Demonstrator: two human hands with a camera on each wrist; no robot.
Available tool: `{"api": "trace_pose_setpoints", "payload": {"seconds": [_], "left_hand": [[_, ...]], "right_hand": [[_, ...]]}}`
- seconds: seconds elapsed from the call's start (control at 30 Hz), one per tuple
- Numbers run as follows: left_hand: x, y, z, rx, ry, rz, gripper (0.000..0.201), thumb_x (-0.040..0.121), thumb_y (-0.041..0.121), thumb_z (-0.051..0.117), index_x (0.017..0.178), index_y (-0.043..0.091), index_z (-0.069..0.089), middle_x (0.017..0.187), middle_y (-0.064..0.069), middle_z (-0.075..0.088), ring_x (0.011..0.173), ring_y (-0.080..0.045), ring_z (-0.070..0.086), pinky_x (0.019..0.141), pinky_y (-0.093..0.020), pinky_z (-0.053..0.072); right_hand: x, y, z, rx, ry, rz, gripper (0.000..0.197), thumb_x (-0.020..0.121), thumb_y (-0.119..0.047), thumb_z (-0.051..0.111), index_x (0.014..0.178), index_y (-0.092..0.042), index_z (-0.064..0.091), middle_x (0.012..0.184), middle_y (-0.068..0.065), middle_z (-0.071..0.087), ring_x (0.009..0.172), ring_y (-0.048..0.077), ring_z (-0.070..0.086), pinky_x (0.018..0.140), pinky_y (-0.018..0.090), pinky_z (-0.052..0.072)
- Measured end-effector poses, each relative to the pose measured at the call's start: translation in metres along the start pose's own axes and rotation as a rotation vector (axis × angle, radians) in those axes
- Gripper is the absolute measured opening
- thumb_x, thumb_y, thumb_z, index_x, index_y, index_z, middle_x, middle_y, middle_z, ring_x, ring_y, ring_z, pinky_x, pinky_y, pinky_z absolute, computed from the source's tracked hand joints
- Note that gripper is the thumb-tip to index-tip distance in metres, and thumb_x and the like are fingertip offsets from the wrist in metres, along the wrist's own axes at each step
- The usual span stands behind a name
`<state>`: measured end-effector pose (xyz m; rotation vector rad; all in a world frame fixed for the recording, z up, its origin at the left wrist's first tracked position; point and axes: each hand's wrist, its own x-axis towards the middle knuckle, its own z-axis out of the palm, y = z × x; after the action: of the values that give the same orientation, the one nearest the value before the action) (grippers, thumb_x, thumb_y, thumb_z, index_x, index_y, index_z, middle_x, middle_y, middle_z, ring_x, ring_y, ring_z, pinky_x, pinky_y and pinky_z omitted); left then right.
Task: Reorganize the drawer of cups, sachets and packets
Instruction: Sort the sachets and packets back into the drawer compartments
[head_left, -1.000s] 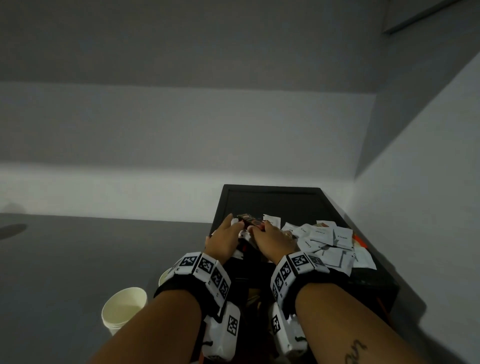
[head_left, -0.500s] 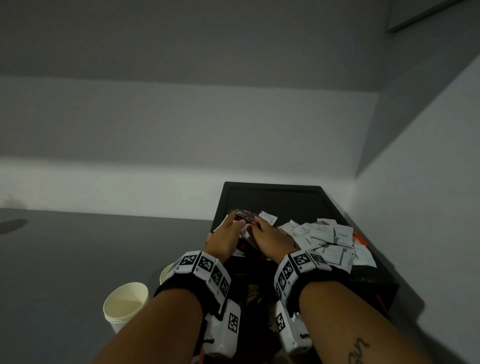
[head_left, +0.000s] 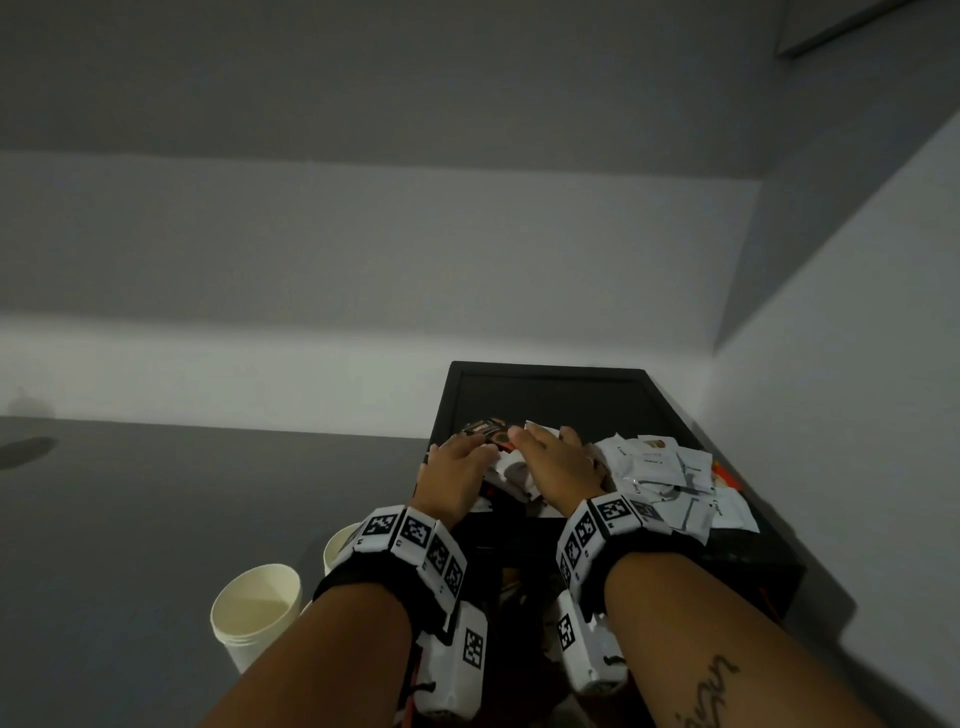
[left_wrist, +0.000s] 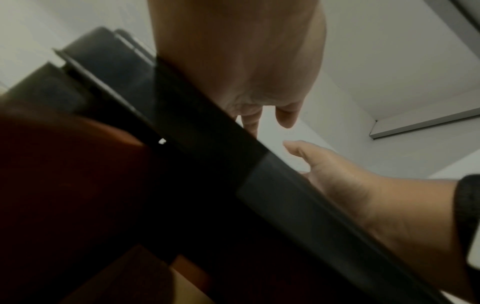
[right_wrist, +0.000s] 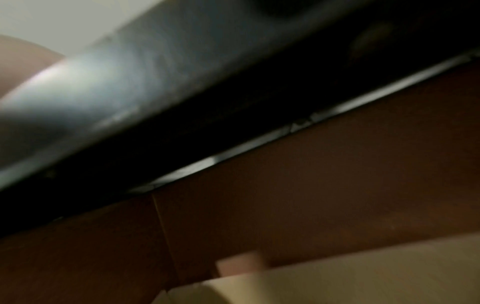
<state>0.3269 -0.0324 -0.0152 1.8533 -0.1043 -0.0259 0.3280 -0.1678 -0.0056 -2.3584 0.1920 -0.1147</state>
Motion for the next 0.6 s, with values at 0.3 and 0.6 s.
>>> {"api": "trace_pose_setpoints", "payload": {"seconds": [0.3,0.6], "left_hand": [[-0.032,0.045,-0.017,-0.050,-0.056,-0.032,0.039,0.099,0.026,0.045,0.131,0.006,0.050,0.134,-0.009,0.050,0.130,-0.026,0.043,0.105,-0.034,0.037],[-0.067,0.065,-0.020,0.133,0.011,0.126,0.035,0.095,0.019,0.051,0.125,0.001,0.055,0.126,-0.012,0.055,0.118,-0.021,0.049,0.080,-0.017,0.033]], "right_hand": [[-0.030,-0.003,-0.017,0.331,0.326,-0.134,0.043,0.096,0.000,0.034,0.135,-0.011,0.047,0.147,0.009,0.036,0.134,0.022,0.036,0.104,0.024,0.029],[-0.121,0.005,-0.045,0.229,0.211,-0.320,0.043,0.088,0.007,0.043,0.120,-0.013,0.064,0.114,-0.008,0.060,0.096,0.002,0.055,0.074,0.003,0.041]]}}
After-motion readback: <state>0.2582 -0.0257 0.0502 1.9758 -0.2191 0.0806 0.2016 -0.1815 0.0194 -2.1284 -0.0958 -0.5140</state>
